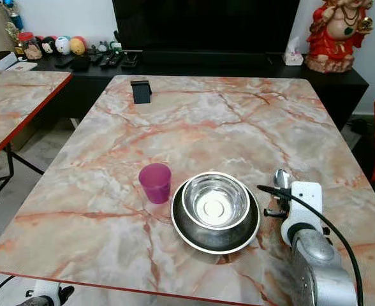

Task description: Setting the table

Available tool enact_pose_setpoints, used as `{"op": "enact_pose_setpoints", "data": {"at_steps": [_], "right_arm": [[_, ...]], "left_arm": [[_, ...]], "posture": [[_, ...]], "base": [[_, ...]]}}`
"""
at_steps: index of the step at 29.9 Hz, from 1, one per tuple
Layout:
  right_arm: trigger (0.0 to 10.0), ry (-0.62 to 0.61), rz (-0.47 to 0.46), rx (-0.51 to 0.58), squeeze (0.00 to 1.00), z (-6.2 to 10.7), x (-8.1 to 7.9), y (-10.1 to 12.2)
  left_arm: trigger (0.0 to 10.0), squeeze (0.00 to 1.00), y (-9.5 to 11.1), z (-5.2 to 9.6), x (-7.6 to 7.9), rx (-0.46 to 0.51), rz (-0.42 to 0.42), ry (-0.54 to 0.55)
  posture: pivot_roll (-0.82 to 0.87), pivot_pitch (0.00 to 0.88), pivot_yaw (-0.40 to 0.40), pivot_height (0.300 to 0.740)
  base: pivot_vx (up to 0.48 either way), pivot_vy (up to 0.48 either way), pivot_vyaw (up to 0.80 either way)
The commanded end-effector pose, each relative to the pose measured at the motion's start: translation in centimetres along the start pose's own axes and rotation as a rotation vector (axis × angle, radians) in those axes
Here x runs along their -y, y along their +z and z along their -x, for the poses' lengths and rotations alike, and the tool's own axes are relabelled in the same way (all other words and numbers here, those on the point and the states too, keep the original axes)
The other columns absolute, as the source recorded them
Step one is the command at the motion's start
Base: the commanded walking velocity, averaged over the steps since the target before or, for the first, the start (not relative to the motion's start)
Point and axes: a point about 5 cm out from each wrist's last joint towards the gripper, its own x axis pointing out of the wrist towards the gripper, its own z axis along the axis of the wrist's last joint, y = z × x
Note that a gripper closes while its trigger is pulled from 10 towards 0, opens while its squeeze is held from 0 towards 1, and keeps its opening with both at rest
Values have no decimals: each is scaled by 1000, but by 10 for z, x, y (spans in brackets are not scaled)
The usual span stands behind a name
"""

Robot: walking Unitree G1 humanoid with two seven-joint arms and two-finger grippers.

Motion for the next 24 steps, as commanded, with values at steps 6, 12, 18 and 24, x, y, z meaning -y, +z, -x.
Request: {"op": "enact_pose_setpoints", "data": {"at_steps": [6, 12, 18, 24], "right_arm": [[10000, 6, -13, 44, 0, 4, 3, -3], [10000, 43, -26, 76, 0, 4, -2, -6], [10000, 65, -54, 112, 0, 5, -4, -7], [10000, 62, -46, 124, 0, 7, -2, -13]], "left_arm": [[10000, 0, 4, 0, -4, 2, 1, -6], [10000, 0, 2, 0, -4, 2, -4, -7], [10000, 0, -1, 0, -2, -5, -7, -10], [10000, 0, -3, 1, -1, -11, -10, -12]], "posture": [[-63, 0, 36, 731], [-62, 0, 37, 731], [-64, 0, 35, 731], [-65, 0, 34, 731]], "base": [[0, 0, 0], [0, 0, 0], [0, 0, 0], [0, 0, 0]]}}
